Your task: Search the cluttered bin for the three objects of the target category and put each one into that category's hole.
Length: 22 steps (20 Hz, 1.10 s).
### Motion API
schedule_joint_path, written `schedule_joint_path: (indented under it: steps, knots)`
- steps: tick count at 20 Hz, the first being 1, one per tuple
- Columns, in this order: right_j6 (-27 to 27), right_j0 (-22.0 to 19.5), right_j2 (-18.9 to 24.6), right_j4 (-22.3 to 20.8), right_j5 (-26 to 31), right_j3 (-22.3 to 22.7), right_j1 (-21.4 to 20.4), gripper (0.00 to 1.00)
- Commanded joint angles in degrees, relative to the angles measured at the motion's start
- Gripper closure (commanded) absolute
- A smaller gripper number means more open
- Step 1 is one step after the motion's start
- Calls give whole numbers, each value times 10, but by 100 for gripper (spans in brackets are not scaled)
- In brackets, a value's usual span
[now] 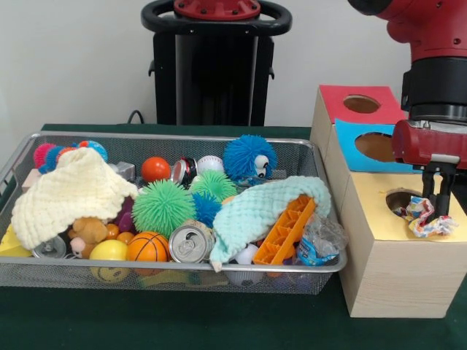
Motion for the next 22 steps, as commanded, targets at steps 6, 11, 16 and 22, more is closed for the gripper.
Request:
schedule_joint_path:
  steps: [6,11,16,22]
  knots:
    - [35,-78,83,44,139,-47,151,100]
    - [36,-84,88,44,145,-33,146,100]
    - [40,-76,76,48,180,-19,126,100]
    - [35,-74,70,39,169,-21,126,100]
